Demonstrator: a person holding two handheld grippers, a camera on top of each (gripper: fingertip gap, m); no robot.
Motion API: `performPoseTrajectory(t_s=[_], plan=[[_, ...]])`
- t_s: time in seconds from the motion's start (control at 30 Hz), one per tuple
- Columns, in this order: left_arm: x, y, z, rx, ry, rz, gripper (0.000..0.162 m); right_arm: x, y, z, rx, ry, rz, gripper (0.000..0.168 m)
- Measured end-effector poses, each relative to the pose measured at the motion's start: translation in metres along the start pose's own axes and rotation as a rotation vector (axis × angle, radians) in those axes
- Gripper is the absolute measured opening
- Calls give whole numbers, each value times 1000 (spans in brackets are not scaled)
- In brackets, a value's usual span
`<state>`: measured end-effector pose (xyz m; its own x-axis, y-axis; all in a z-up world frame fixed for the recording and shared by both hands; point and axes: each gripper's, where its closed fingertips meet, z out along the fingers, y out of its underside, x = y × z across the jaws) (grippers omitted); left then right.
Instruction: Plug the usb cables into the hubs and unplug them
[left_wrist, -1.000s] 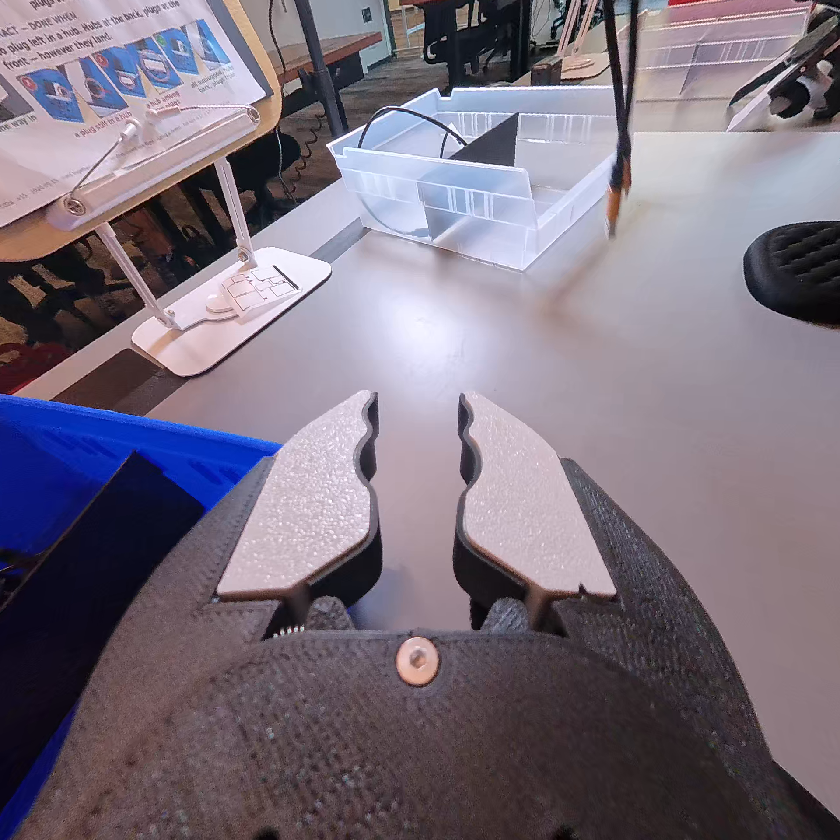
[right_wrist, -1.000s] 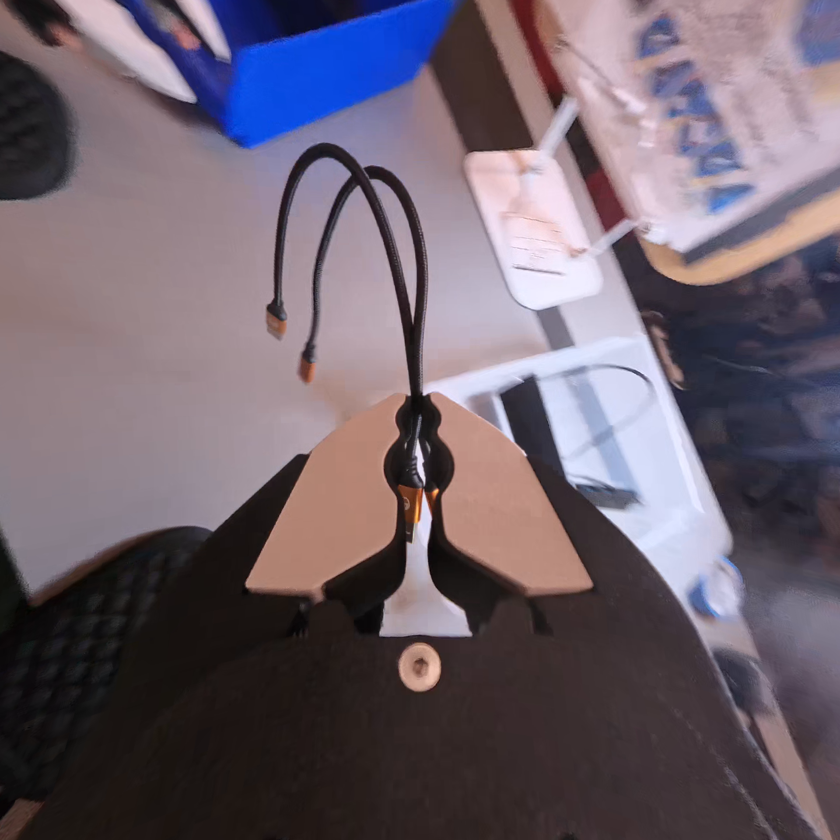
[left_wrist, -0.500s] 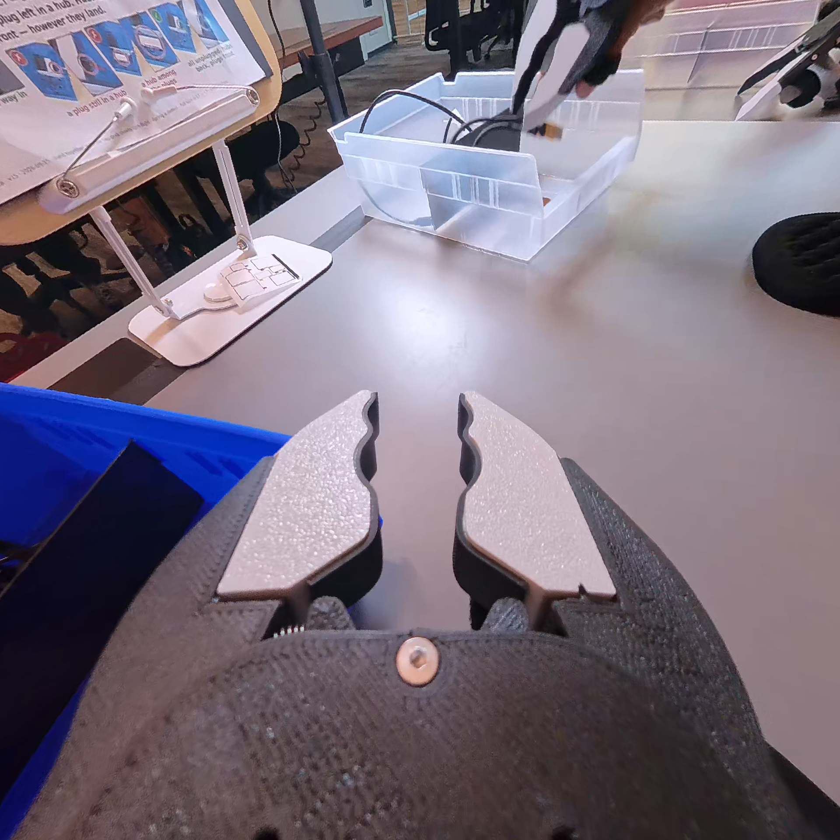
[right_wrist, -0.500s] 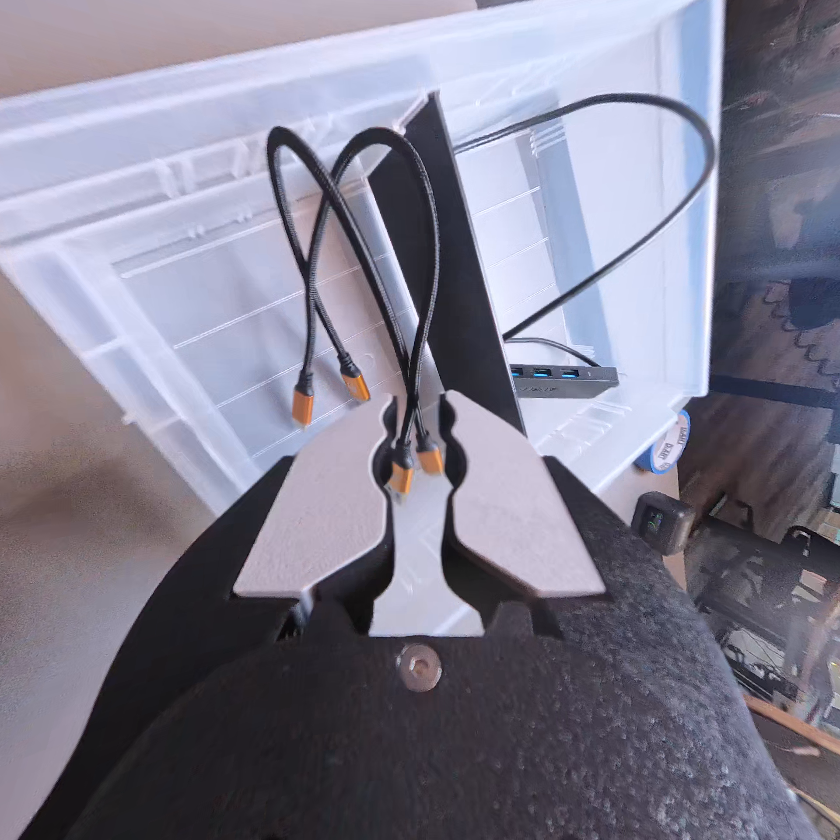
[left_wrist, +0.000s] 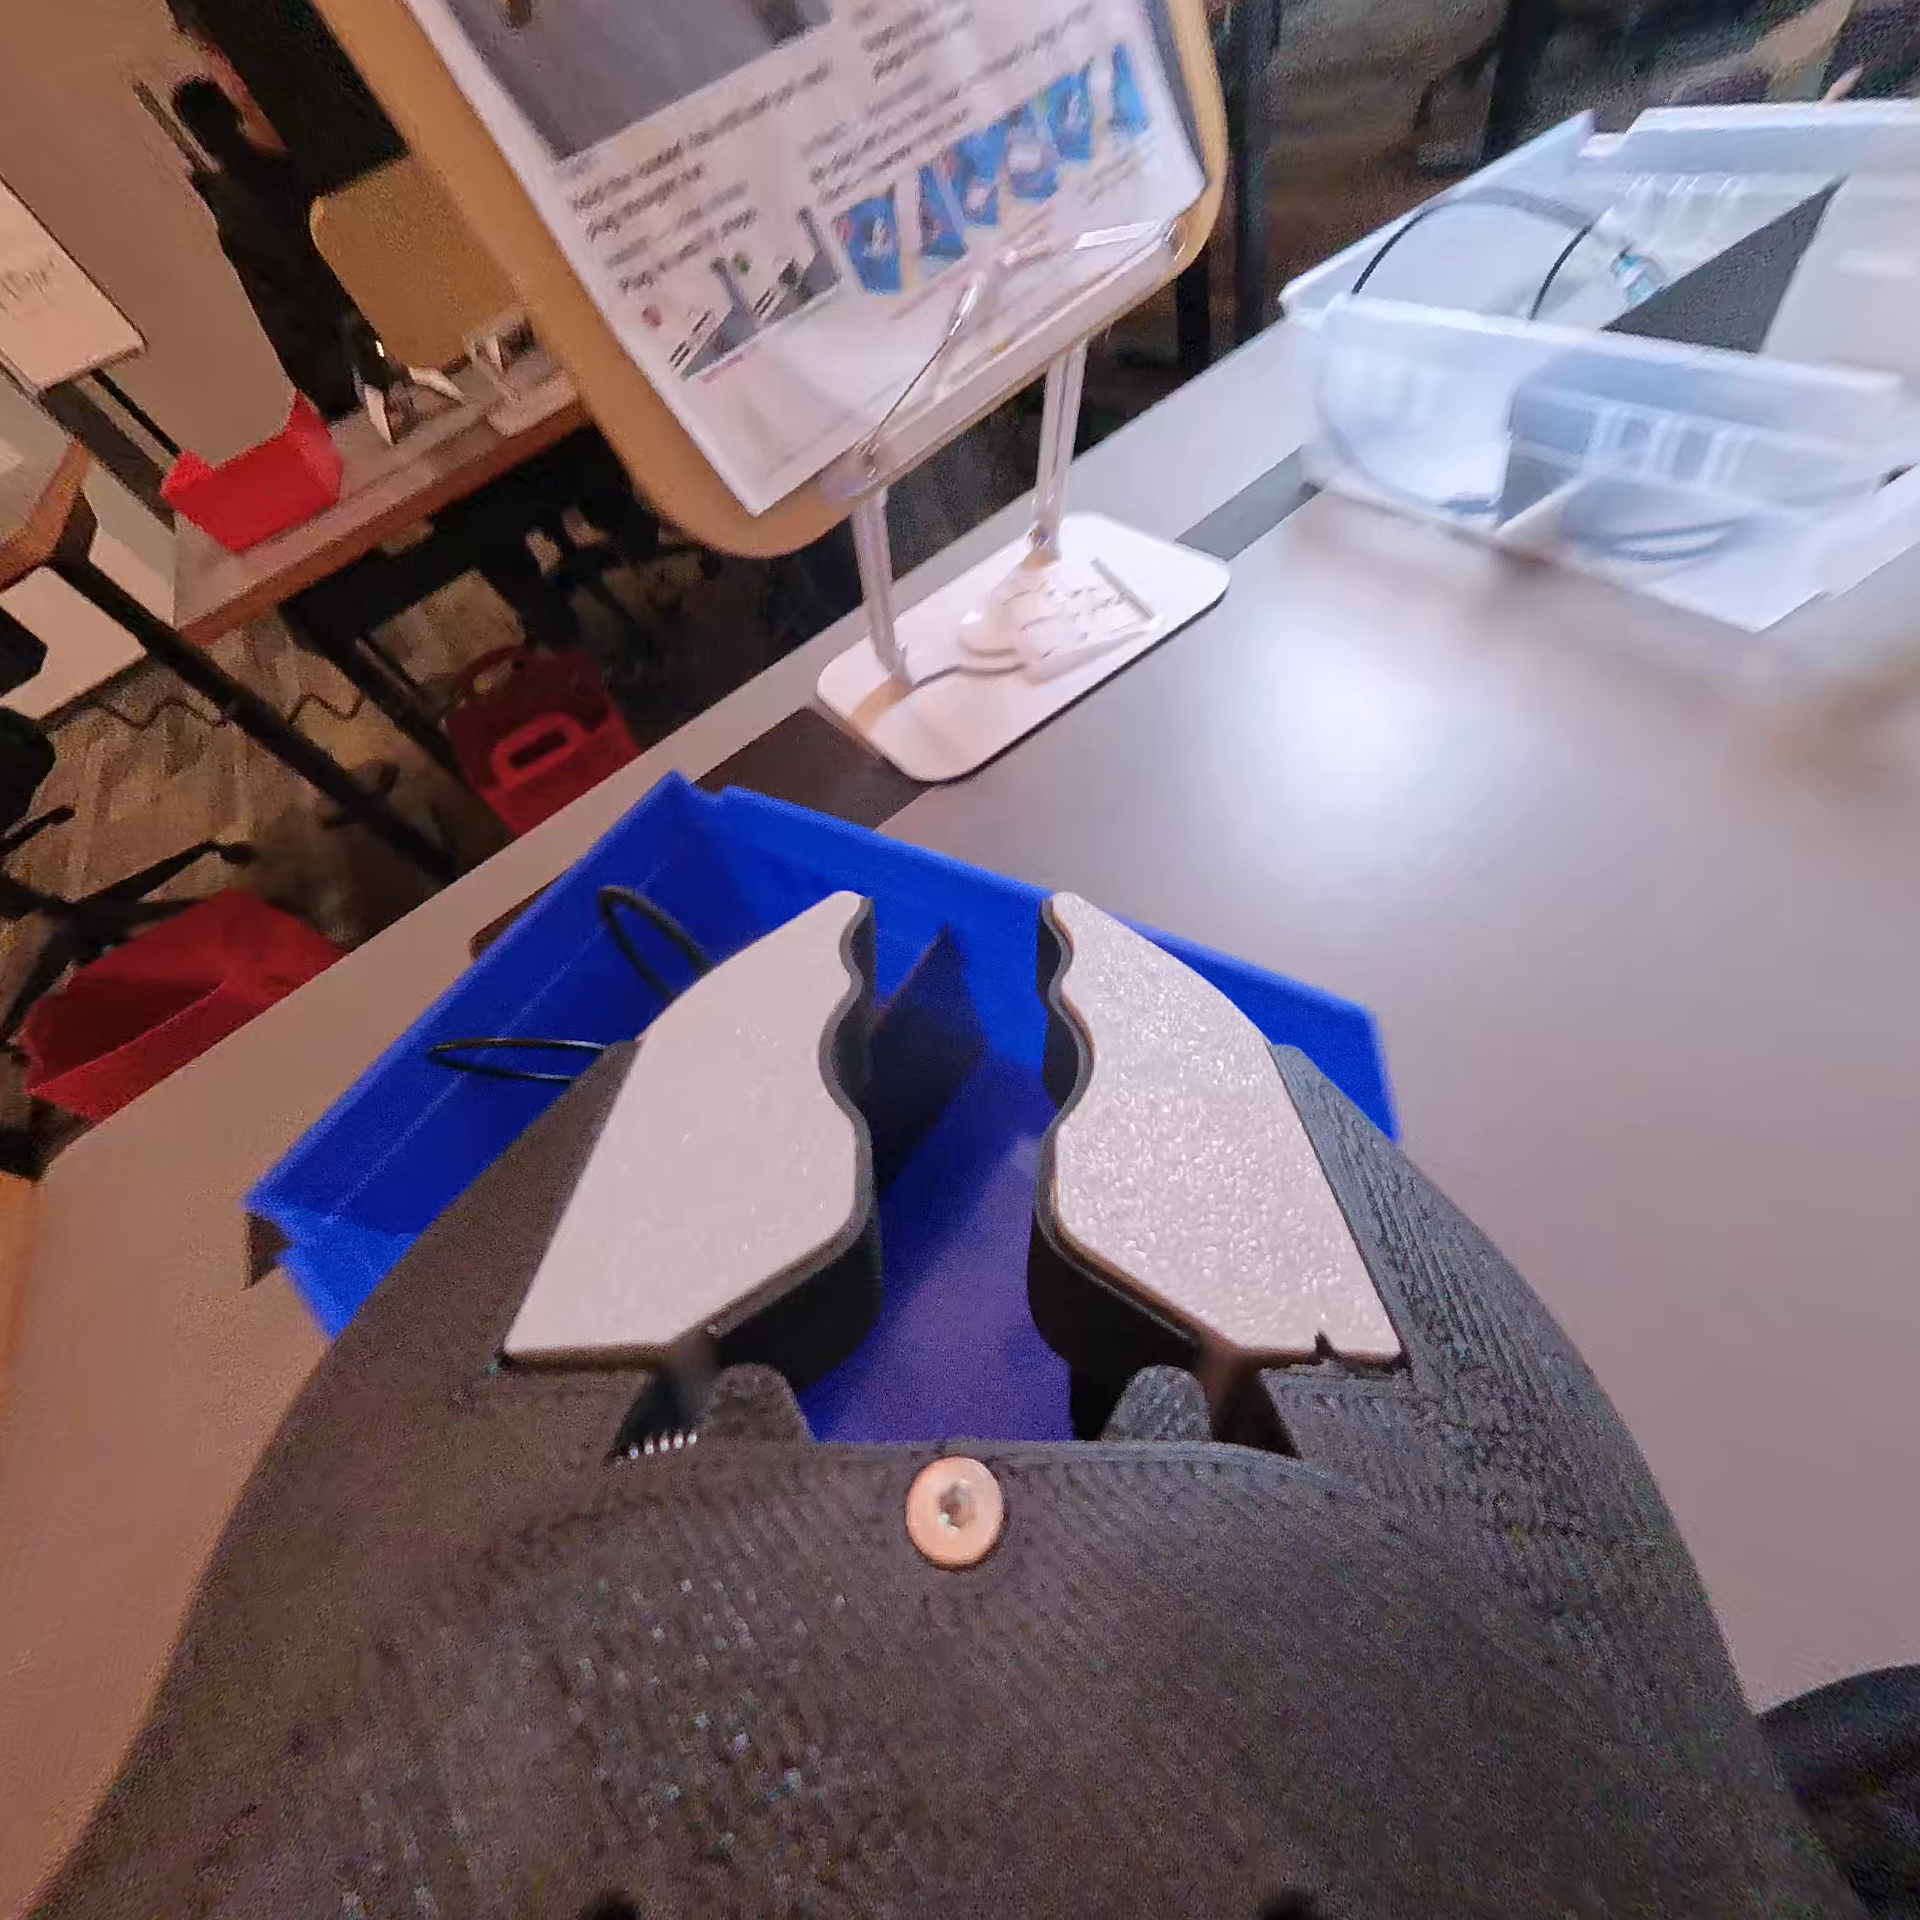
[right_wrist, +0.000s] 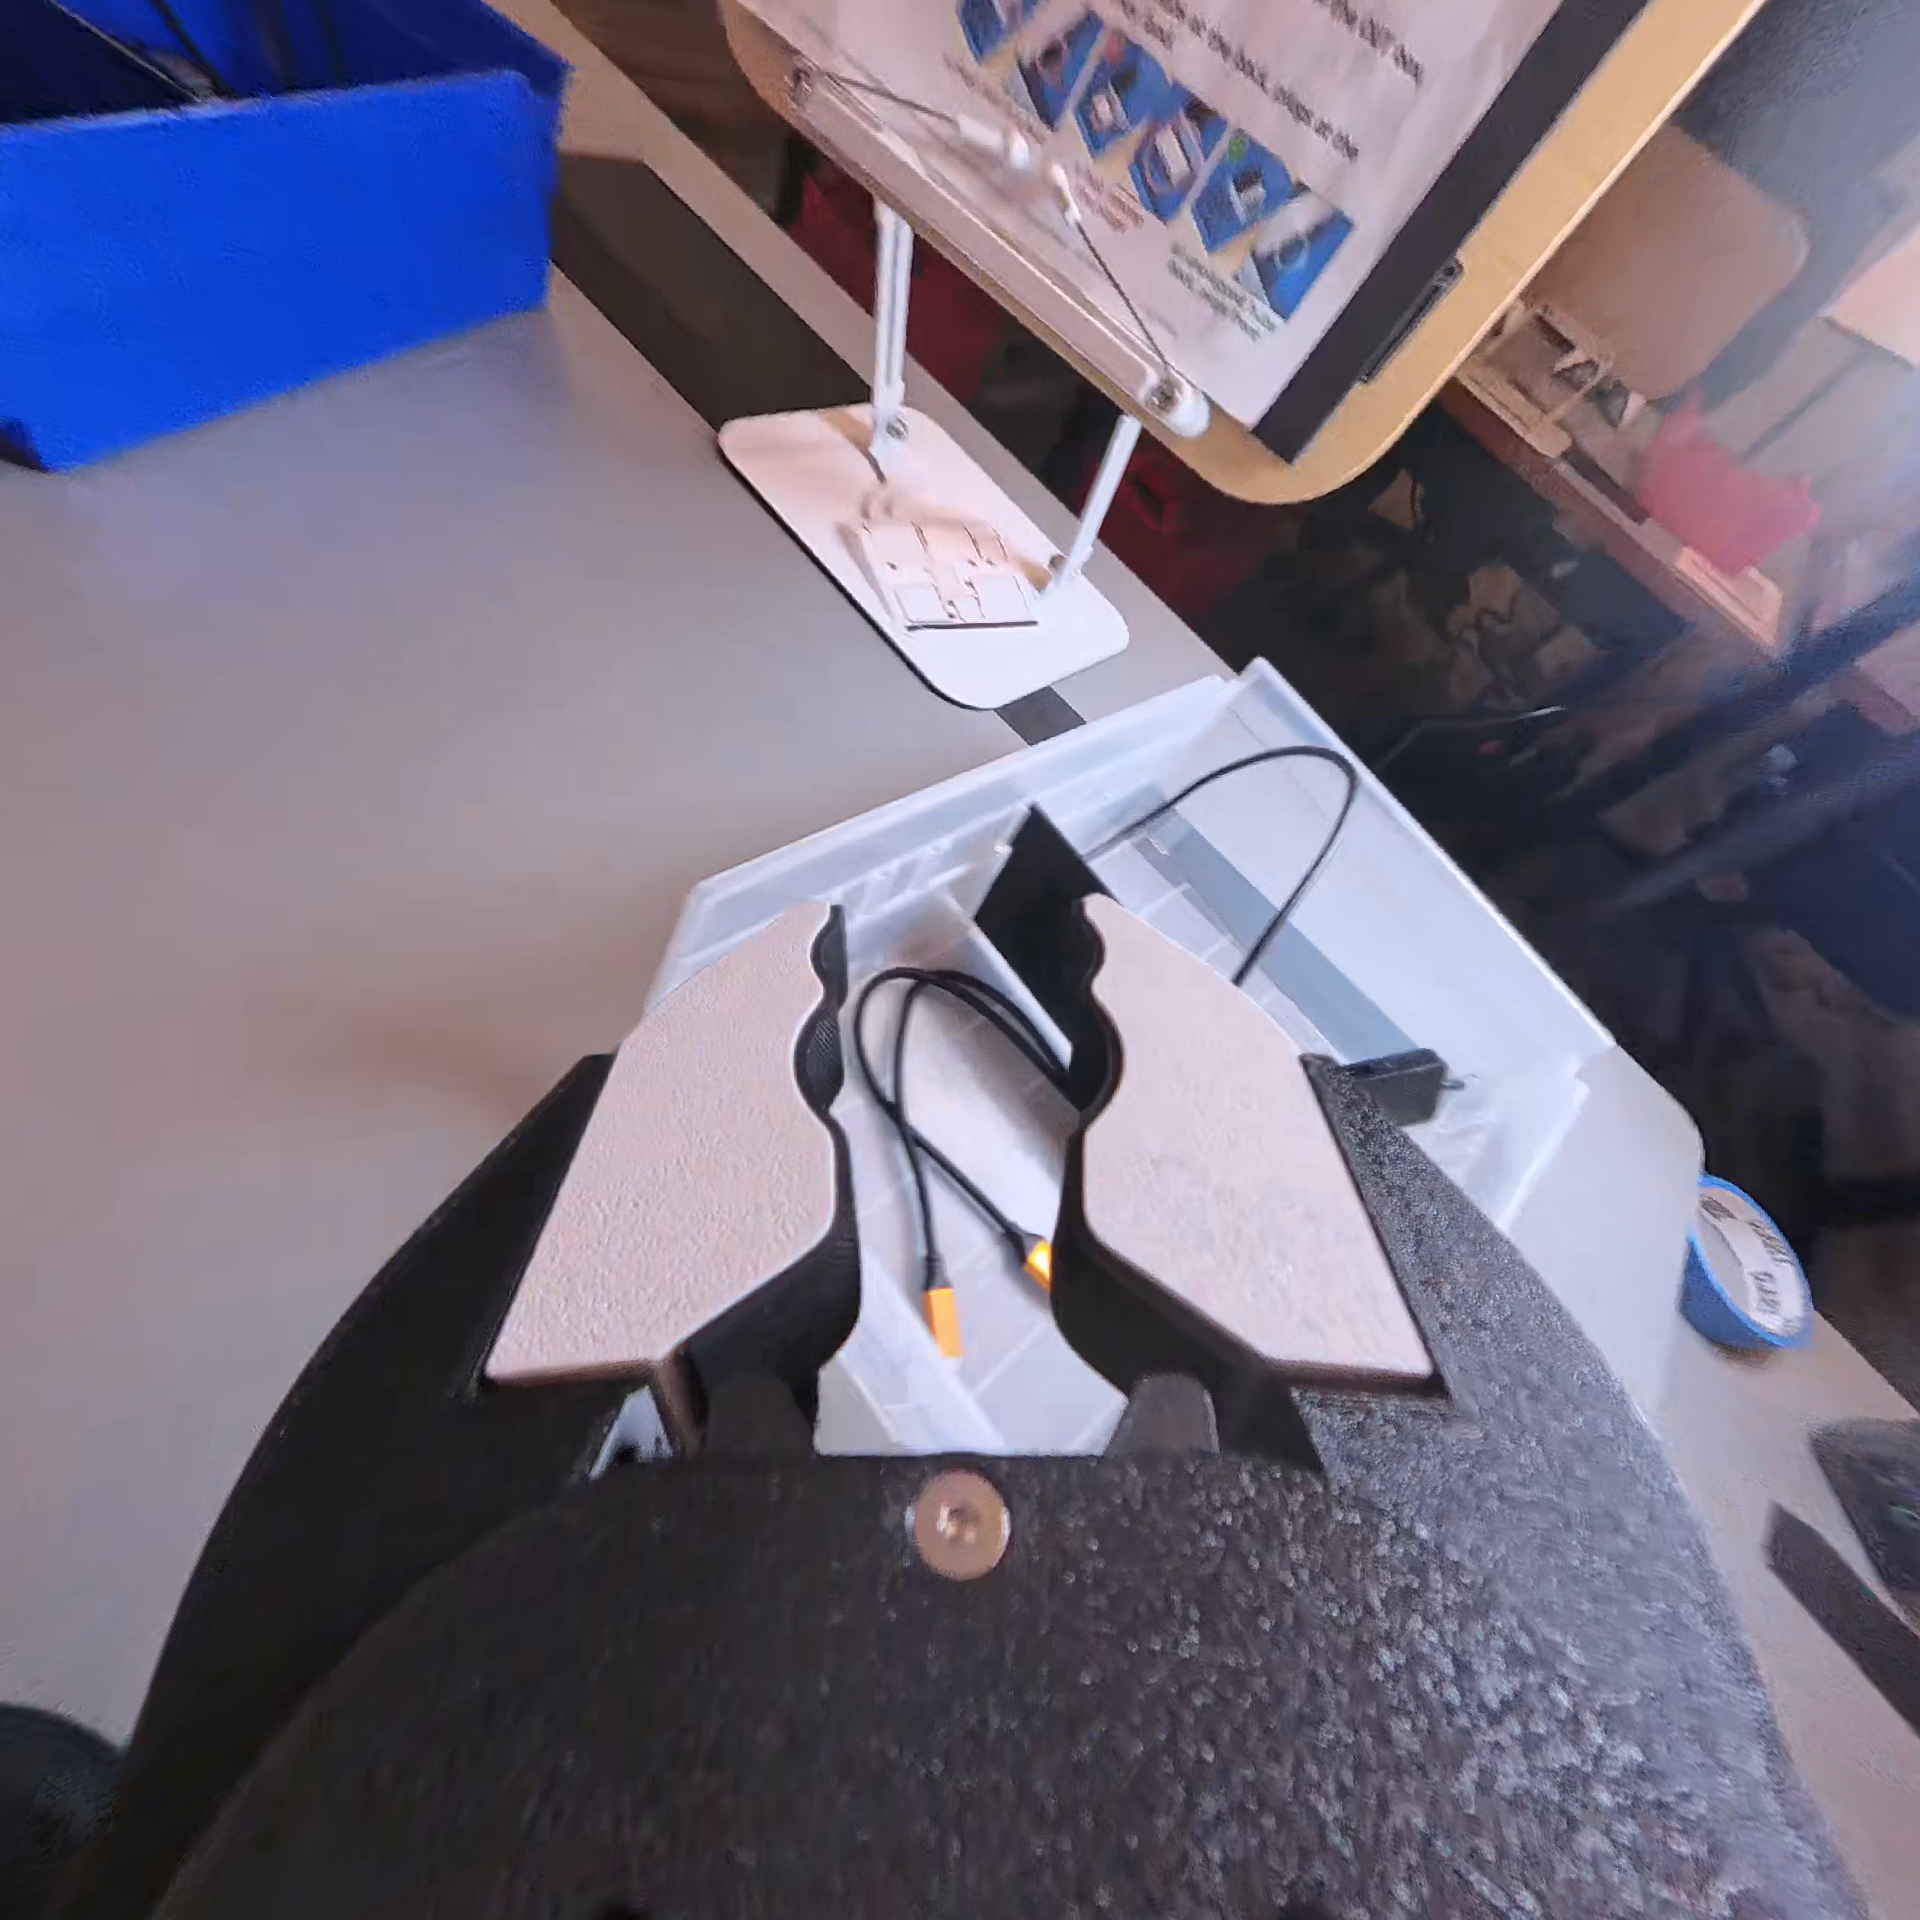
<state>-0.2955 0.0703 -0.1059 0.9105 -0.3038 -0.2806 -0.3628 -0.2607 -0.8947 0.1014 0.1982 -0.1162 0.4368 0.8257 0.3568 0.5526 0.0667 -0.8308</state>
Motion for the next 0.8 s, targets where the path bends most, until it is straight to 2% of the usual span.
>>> performPoseTrajectory(t_s=[0.13,0.23,0.3,0.4,0.57,0.6,0.67,0.7,0.8], plan=[[-65,21,34,-252,35,125,29,-46,11,-16,34,-71,-14,40],[-82,70,45,-597,232,133,30,-67,25,-23,22,-111,-10,41],[-80,96,44,-750,363,137,39,-73,36,-28,11,-127,4,40],[-89,127,61,-859,375,261,48,-74,49,-31,12,-146,49,39],[-88,160,88,-937,435,428,42,-69,61,-22,4,-177,122,38],[-89,167,91,-966,443,445,46,-70,62,-20,1,-184,127,38],[-89,169,93,-973,483,425,58,-72,65,-17,-4,-196,128,38],[-87,169,93,-960,513,411,58,-73,66,-17,-5,-205,129,38],[-92,170,96,-936,553,370,48,-75,69,-16,-7,-227,149,38]])
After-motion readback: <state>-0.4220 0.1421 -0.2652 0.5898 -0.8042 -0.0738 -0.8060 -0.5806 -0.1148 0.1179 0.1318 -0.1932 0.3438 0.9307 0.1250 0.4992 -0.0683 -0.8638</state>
